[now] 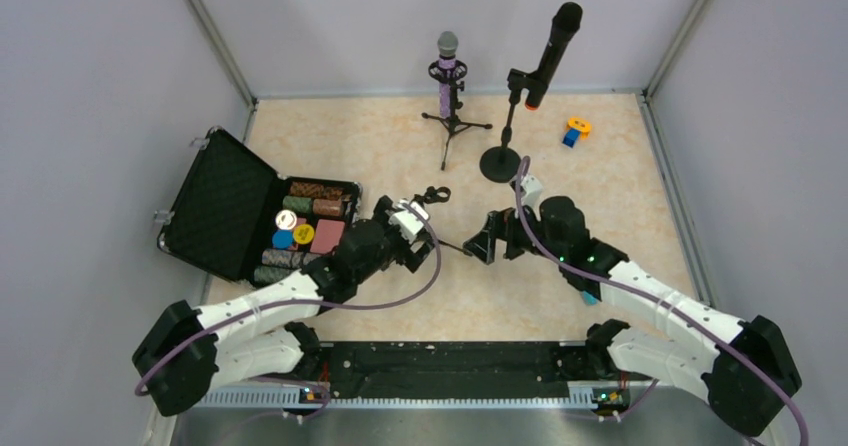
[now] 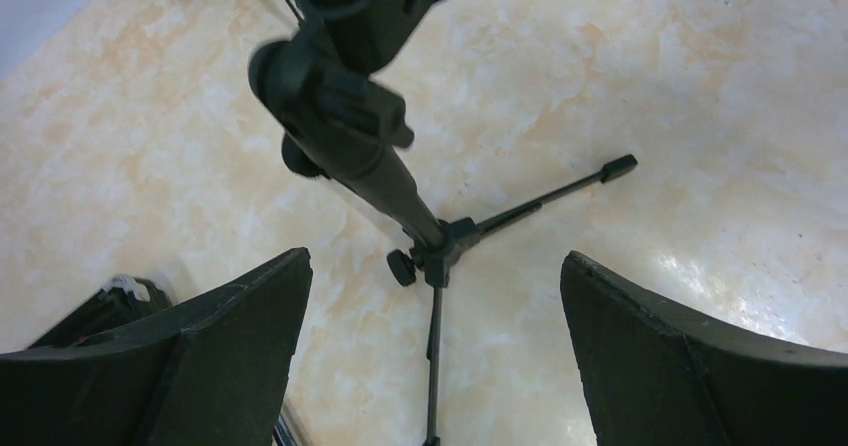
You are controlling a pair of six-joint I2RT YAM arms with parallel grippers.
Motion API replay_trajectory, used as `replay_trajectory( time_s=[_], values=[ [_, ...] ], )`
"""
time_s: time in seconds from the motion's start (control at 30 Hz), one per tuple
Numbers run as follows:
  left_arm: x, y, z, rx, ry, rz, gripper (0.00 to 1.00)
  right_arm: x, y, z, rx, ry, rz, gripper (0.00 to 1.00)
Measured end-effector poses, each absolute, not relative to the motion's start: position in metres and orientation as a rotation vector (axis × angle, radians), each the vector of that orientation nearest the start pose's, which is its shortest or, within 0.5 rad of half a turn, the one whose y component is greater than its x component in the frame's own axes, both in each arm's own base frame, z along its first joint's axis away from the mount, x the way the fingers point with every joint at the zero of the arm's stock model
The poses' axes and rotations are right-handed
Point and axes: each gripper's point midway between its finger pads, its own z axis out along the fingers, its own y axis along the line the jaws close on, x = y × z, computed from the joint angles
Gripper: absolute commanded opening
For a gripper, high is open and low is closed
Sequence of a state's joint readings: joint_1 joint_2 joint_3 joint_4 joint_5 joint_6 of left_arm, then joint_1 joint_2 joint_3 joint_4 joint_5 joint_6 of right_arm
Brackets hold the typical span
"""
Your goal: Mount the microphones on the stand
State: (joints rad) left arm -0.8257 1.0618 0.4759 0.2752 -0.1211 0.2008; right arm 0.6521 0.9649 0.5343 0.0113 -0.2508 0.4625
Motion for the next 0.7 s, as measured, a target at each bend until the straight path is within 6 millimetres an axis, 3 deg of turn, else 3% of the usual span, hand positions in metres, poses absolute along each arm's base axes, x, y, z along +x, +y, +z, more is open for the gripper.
replay_trajectory(
  time_s=[0.17,0.37,0.5,0.7],
  values=[
    [0.245,-0.228,0.128,0.815,1.736,-0.362,0.99,0.231,0.238,0.150,-0.351,2.103,0.932,0.99],
    [0.229,-0.221,0.116,0.792,1.755,-0.419,0.99,0.254,0.210,0.136,-0.256,2.174,0.863,0.99],
    [0.224,-0.222,0.116,0.781,1.754,-0.457,0.99,0.272,0.176,0.117,-0.130,2.274,0.743,0.99],
    [0.220,-0.219,0.116,0.751,1.753,-0.477,0.99,0.288,0.121,0.097,0.015,2.386,0.390,0.99]
  ],
)
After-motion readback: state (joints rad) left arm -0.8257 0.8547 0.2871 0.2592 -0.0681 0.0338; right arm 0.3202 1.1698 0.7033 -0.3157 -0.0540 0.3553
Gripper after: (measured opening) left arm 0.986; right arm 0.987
